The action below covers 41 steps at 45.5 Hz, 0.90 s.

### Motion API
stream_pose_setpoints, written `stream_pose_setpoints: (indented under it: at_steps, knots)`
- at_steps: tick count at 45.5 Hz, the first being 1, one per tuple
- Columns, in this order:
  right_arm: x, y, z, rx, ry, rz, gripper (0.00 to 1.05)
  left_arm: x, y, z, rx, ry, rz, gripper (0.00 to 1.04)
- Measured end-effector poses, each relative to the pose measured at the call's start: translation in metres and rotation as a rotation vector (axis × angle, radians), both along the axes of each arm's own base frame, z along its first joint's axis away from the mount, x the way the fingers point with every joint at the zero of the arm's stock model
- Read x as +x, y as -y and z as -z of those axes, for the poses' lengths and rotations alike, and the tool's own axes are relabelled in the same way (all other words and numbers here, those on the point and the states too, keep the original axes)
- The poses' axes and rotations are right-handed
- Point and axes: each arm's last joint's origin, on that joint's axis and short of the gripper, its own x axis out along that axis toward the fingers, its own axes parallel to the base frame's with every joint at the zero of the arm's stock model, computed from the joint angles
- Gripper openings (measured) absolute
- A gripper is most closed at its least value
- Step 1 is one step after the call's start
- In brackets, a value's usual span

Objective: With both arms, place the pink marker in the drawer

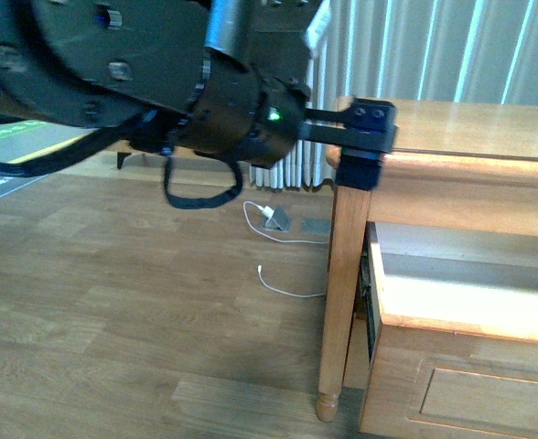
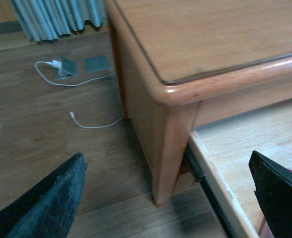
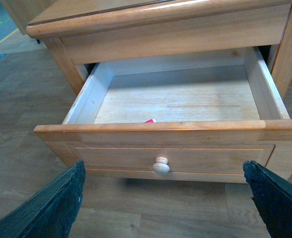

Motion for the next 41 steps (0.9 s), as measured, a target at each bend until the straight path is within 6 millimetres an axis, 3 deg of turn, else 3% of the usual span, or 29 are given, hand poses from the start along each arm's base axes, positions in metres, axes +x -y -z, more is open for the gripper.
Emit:
stream_pose_setpoints:
  at_steps: [6,13,18,29,32,41]
  knots:
    - [0.0,0.0,0.0,0.0,0.0,0.0,0.96,-0.019,-0.034,-0.008,-0.027,0.036,-0.1,0.99]
    - [0.0,0.0,0.0,0.0,0.0,0.0,0.96,-0.071,-0.096,-0.026,-0.072,0.094,-0.238,0.99]
    - [0.0,0.0,0.0,0.0,0.0,0.0,0.96,-0.108,-0.123,-0.032,-0.093,0.14,-0.318,0.99]
    - [0.0,0.0,0.0,0.0,0.0,0.0,0.96,-0.172,-0.153,-0.014,-0.104,0.141,-0.46,0.99]
    - [0.0,0.0,0.0,0.0,0.0,0.0,0.96,-0.196,-0.154,0.0,-0.095,0.114,-0.487,0.99]
    - [0.0,0.0,0.0,0.0,0.0,0.0,0.96,-0.233,-0.153,0.029,-0.089,0.076,-0.535,0.99]
